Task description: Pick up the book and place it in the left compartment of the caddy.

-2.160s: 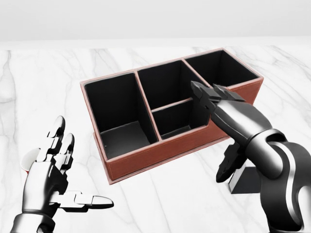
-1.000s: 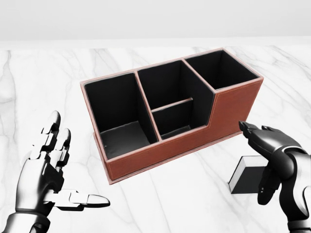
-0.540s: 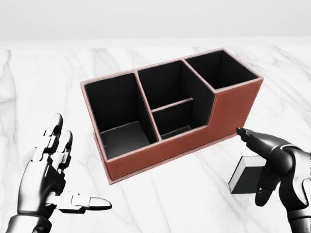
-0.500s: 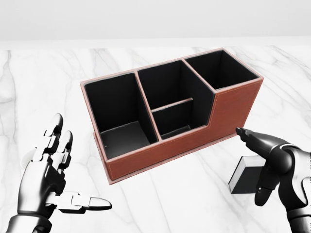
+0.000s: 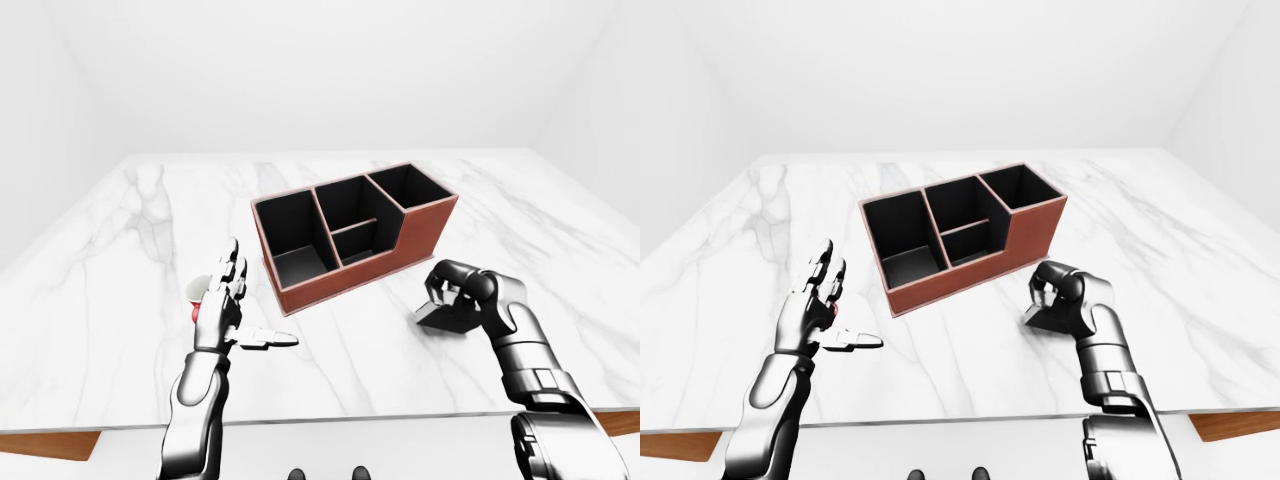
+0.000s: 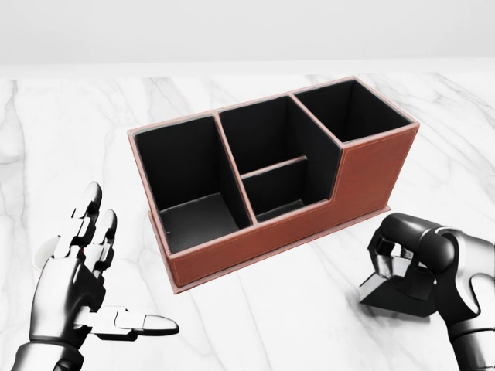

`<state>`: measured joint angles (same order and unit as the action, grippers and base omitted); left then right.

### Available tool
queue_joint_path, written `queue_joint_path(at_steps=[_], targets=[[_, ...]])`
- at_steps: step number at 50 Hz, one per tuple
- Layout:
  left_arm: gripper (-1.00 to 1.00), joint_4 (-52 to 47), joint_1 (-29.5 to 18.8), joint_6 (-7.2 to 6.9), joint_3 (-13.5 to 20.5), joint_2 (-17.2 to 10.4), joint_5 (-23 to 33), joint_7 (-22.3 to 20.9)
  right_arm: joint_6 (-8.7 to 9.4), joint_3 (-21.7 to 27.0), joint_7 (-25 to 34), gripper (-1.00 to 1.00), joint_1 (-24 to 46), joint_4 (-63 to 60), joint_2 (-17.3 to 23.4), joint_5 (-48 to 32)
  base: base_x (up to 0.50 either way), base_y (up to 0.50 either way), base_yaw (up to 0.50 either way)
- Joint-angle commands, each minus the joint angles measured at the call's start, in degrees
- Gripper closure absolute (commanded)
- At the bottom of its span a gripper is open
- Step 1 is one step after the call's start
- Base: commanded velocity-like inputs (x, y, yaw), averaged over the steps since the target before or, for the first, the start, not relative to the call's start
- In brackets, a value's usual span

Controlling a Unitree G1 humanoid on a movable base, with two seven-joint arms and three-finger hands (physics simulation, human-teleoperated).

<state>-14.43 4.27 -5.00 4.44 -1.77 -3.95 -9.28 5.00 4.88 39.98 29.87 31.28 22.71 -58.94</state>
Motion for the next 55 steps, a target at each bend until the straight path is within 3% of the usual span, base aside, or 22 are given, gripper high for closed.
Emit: queue_joint_path(at_steps=[1,15,27,37,55], targets=[[-1.00,-0.63,0.48,0.00,-0.12,0.08,0.19,0.09,0.00,0.07,0.02,1.00,0.68,0.08,-0.18,-0.01,0.00,0.00,0.00],[-1.00,-0.66,0.03,0.00,0.37,-0.04,-0.21,-0.01,0.00,0.29,0.02,1.00,1.31,-16.69,-0.25,-7.12,0.00,0.00,0.00],[-1.00,-1.24,0.13,0.00,0.54,-0.07,-0.49,-0.05,0.00,1.27,0.02,1.00,5.79,-25.36,-1.44,-14.54,0.00,0.00,0.00],[-1.00,-2.38,-0.13,0.00,1.50,-0.33,-1.40,-0.32,0.00,-0.48,0.02,1.00,12.03,-25.93,-5.11,-16.50,0.00,0.00,0.00],[-1.00,-3.17,-0.26,0.00,2.22,-0.45,-2.16,-0.45,0.00,-3.93,0.02,1.00,15.56,-27.15,-13.02,-13.78,0.00,0.00,0.00]])
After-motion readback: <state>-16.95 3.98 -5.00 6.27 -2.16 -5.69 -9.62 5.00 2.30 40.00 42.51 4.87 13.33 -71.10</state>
